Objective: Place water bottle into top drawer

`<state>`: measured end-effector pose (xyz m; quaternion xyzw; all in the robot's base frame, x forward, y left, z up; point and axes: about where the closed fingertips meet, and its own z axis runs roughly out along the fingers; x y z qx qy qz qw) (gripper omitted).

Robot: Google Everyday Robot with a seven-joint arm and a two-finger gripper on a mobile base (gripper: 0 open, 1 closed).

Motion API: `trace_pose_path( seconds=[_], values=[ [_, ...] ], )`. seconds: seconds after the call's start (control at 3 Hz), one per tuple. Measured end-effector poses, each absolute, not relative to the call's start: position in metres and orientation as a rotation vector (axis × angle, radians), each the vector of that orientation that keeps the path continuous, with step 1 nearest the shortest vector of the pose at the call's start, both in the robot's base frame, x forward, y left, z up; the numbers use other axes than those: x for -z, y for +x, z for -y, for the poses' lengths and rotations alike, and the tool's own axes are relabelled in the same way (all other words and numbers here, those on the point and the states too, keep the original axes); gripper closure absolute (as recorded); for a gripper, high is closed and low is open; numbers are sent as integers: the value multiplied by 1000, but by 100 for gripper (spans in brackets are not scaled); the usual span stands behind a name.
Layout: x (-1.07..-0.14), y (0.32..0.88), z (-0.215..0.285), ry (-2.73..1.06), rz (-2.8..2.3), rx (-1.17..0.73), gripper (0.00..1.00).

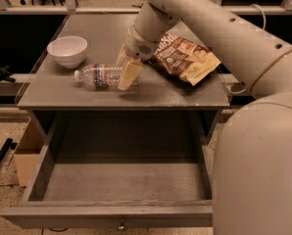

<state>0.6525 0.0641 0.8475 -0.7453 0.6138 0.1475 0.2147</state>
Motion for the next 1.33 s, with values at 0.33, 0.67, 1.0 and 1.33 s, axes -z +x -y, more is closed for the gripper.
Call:
trace_pose_path(
  seconds=[0.33, 0.67, 1.0, 1.33],
  values=[
    [-847, 652, -64, -2067, -1702, -409, 61],
    [-847, 652, -64, -2067, -1702, -409, 84],
    [-847, 652, -64, -2067, -1702, -409, 100],
    [-847, 652, -64, -2067, -1703, -409, 100]
  ],
)
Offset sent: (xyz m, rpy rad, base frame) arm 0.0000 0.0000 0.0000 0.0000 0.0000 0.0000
